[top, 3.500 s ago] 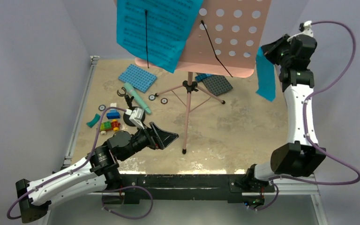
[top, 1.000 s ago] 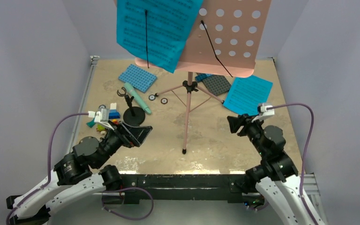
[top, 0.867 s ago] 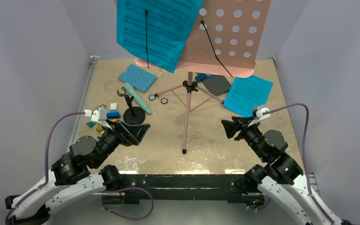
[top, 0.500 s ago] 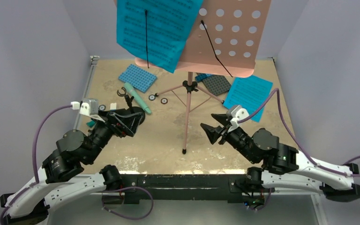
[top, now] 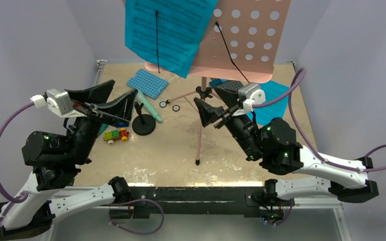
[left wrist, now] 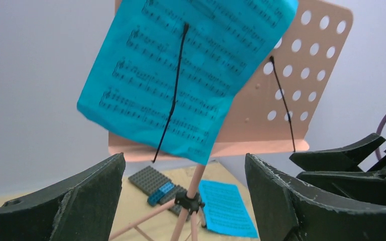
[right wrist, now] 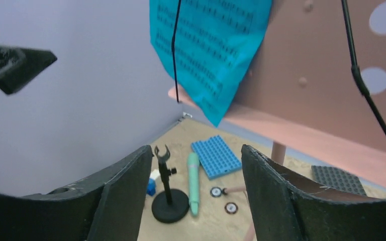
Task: Pack up the instrument practice props
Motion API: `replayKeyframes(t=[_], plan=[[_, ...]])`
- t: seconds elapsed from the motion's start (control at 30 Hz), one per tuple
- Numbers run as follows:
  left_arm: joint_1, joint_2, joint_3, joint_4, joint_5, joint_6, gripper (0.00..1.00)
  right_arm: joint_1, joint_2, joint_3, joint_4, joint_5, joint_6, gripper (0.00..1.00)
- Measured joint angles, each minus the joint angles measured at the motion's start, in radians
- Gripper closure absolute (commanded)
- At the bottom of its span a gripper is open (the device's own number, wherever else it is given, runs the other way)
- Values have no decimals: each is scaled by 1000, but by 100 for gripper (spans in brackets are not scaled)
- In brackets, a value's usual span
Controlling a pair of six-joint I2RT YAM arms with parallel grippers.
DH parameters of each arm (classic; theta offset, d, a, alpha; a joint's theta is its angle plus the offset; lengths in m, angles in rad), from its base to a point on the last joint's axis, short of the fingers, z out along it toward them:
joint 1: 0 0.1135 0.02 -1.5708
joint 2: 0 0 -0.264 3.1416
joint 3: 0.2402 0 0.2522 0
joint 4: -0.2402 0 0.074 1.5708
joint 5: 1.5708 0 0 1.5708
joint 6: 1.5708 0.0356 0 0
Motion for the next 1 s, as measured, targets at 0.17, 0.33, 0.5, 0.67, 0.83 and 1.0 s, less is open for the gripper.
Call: replayKeyframes(t=[0.17, 0.33, 0.5, 0.67, 0.83, 1.0], plan=[[0, 23, 0, 123, 25, 70, 8, -6, 155, 171, 53, 44, 50, 20], [0, 29, 0, 161, 35, 93, 7, -85, 320, 425, -127, 29, 270, 15], [0, 13, 0, 163, 40, 93, 7, -179, 371, 522, -291, -1, 436, 9], [0, -2, 0, 167, 40, 94, 6, -214, 384, 529, -382, -21, 515, 5], [0, 2, 0, 167, 40, 99, 6, -239, 423, 543, -413, -38, 553, 3], [0, 5, 0, 167, 43, 100, 6, -262, 481, 562, -439, -38, 584, 2]])
